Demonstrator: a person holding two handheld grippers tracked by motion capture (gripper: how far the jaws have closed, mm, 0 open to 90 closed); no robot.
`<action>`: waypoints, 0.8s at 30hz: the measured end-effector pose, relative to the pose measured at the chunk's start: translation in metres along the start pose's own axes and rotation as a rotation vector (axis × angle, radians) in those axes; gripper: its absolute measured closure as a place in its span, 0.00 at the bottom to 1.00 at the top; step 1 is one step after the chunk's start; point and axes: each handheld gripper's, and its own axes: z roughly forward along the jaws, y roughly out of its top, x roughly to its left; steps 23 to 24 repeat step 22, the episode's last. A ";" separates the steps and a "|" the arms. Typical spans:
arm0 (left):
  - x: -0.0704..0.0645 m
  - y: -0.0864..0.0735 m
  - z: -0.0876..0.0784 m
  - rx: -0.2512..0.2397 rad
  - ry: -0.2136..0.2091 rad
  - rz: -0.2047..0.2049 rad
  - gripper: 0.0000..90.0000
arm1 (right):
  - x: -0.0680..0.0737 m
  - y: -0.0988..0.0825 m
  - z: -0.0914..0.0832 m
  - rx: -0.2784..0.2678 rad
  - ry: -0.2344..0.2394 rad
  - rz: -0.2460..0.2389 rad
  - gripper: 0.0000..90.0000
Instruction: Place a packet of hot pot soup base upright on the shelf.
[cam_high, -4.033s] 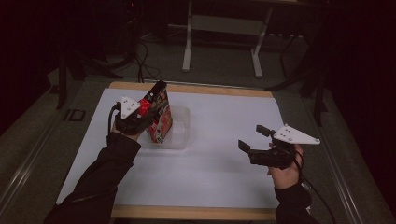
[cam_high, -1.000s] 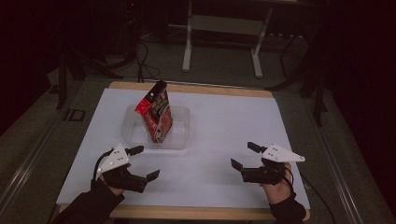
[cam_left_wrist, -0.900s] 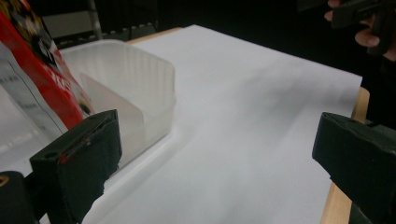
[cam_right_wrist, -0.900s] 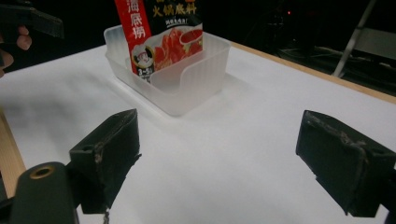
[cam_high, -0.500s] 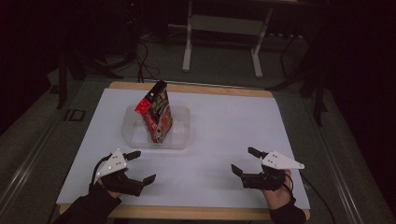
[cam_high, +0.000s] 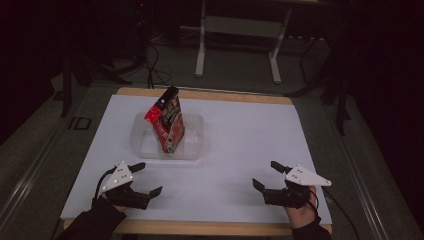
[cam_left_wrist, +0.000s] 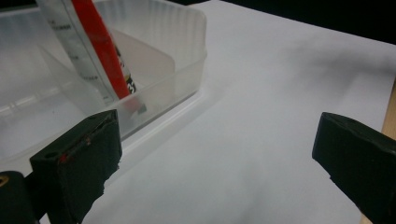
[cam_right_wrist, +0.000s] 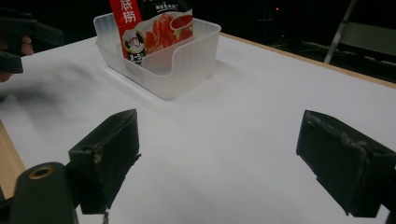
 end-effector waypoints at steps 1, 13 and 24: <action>0.000 -0.001 0.000 0.002 0.006 0.002 0.02 | 0.000 -0.001 -0.001 0.000 -0.001 0.001 0.14; 0.010 -0.007 -0.006 -0.032 0.074 -0.034 0.02 | -0.012 -0.006 -0.002 0.009 -0.074 0.017 0.14; 0.009 -0.009 -0.002 -0.026 0.046 -0.034 0.02 | -0.012 -0.009 0.002 0.042 -0.013 0.100 0.17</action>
